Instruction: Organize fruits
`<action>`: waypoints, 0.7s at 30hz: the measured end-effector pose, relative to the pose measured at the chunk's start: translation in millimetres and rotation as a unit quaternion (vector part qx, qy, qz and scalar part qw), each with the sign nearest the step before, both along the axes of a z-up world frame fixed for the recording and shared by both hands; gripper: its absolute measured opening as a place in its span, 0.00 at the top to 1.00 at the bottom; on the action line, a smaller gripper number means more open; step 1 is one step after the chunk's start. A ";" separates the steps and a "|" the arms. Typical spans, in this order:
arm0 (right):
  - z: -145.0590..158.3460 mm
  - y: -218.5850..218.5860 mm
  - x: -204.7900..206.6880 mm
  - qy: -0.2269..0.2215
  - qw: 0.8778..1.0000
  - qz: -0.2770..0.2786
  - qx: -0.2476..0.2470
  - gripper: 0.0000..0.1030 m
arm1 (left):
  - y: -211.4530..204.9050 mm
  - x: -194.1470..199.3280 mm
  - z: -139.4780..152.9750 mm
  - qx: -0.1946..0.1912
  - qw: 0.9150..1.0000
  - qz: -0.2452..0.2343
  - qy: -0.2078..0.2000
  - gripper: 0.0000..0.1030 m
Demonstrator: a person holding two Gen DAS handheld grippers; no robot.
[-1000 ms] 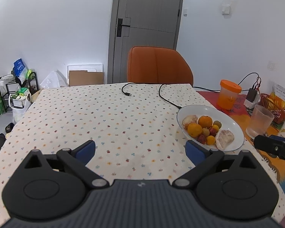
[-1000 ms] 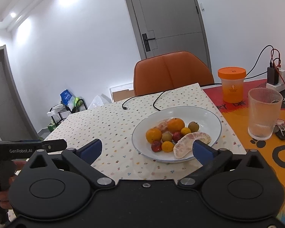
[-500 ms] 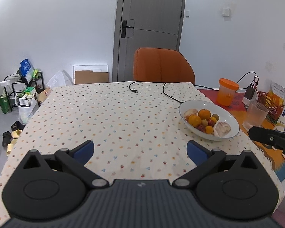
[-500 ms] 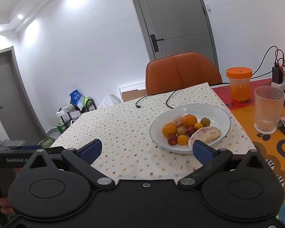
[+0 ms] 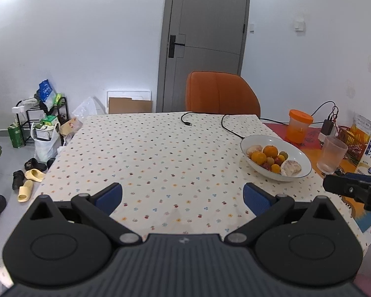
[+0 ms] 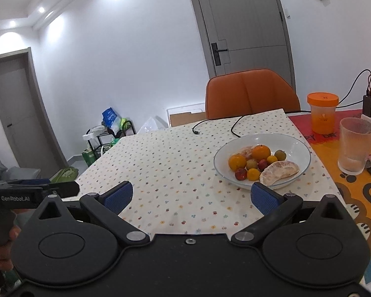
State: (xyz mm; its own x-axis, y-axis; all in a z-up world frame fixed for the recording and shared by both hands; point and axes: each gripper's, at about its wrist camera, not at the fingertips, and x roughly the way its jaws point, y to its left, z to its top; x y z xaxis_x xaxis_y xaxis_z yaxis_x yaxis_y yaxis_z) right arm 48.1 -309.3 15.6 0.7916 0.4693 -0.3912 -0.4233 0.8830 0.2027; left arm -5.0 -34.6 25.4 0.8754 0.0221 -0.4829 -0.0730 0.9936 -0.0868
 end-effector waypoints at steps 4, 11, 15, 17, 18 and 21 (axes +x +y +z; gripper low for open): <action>-3.4 -1.6 -4.5 0.009 1.000 0.003 -0.006 0.00 | -1.5 -7.0 -0.2 0.007 1.000 -0.005 -0.001 0.00; -5.7 -3.2 -10.3 0.019 1.000 0.007 -0.011 0.00 | -9.2 -16.3 -1.4 0.018 1.000 -0.004 -0.009 0.00; -5.4 -3.4 -11.5 0.018 1.000 0.011 -0.008 0.00 | -11.0 -16.9 -2.2 0.017 1.000 -0.009 -0.007 0.00; -5.5 -3.5 -12.1 0.018 1.000 0.011 -0.009 0.00 | -11.3 -17.2 -2.5 0.017 1.000 -0.012 -0.006 0.00; -5.6 -3.3 -12.1 0.019 1.000 0.011 -0.010 0.00 | -11.4 -17.4 -2.9 0.018 1.000 -0.012 -0.005 0.00; -5.7 -2.6 -12.3 0.019 1.000 0.012 -0.013 0.00 | -11.3 -17.2 -4.3 0.015 1.000 -0.012 -0.003 0.00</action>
State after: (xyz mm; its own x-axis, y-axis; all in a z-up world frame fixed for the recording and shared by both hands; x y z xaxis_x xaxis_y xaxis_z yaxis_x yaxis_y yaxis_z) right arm 35.8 -311.9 9.9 0.7649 0.4770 -0.4329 -0.4371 0.8780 0.1951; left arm -22.2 -45.9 21.1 0.8783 0.0162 -0.4778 -0.0491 0.9972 -0.0564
